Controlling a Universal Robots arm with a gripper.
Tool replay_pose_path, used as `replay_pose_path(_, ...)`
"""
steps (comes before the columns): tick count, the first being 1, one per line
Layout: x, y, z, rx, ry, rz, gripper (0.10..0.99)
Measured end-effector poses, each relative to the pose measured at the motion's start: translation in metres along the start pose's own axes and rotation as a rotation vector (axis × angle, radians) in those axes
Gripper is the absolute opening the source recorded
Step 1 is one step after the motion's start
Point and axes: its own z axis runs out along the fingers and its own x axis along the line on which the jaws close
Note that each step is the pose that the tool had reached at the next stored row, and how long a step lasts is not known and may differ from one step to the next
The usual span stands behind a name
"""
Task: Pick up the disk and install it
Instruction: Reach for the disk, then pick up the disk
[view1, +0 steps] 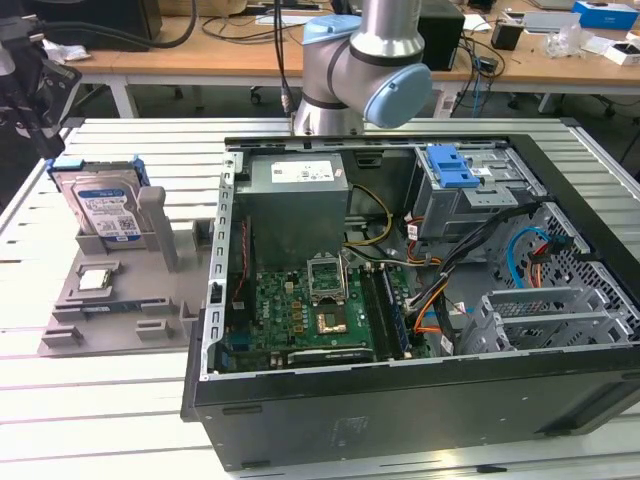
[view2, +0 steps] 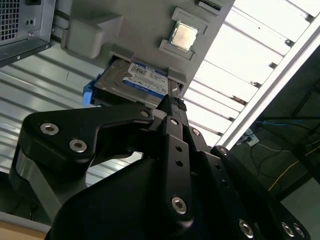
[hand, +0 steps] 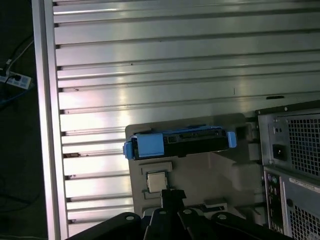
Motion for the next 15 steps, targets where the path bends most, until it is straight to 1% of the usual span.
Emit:
replay_pose_path(3,0.0023,0.0016,0.0016,0.002,0.0002,0.0,0.106)
replay_pose_path(15,0.0023,0.0016,0.002,0.002,-0.0001,0.0,0.106)
